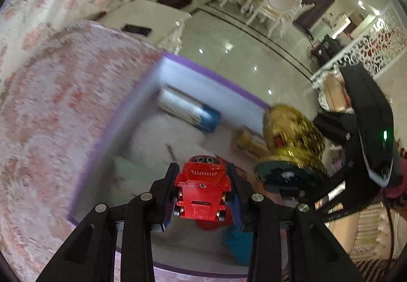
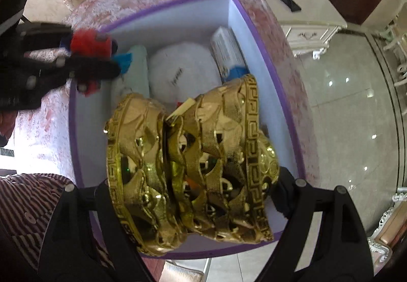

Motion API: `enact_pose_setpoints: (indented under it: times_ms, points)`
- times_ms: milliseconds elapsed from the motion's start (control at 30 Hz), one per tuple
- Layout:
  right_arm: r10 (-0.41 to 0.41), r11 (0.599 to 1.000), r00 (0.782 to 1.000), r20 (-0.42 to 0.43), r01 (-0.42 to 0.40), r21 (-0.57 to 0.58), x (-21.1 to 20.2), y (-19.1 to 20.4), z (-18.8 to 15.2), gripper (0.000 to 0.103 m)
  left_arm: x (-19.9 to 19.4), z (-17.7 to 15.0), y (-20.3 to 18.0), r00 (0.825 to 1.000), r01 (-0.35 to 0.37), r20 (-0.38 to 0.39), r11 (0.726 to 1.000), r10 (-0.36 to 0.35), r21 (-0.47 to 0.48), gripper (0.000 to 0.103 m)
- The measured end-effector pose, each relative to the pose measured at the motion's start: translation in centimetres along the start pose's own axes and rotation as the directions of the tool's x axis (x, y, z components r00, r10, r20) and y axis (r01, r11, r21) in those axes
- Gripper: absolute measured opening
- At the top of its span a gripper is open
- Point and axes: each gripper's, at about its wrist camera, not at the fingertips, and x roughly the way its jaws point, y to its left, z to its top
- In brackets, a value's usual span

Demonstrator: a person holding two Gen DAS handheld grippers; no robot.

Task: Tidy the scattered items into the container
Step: 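Carry the toy car and gold ornament with both grippers over the purple-rimmed box, then lower the toy car and ornament into the box and open both grippers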

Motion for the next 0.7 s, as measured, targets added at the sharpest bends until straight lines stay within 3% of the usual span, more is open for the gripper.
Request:
enact_pose_setpoints:
  times_ms: [333,433,500,700]
  points:
    - [0.028,1.0,0.999,-0.026,-0.028,0.005,1.4,-1.7,-0.8,0.084,4.4,-4.1,-2.7,0.983,0.015,-0.186,1.0,-0.01,0.025,0.037]
    - [0.034,0.999,0.999,-0.035,-0.034,0.005,1.8,-2.0,-1.2,0.084,5.1,-4.5,-3.0,0.969,0.019,-0.246,0.999,-0.007,0.046,0.037]
    - [0.038,0.999,0.999,-0.037,-0.038,0.01,2.0,-2.2,-1.2,0.084,5.9,-4.9,-3.1,0.95,0.026,-0.311,0.998,-0.006,0.062,0.037]
    - [0.043,0.999,0.999,-0.033,-0.042,0.019,2.7,-2.4,-0.5,0.084,7.0,-5.8,-3.4,0.914,0.015,-0.404,0.993,0.035,0.121,0.037]
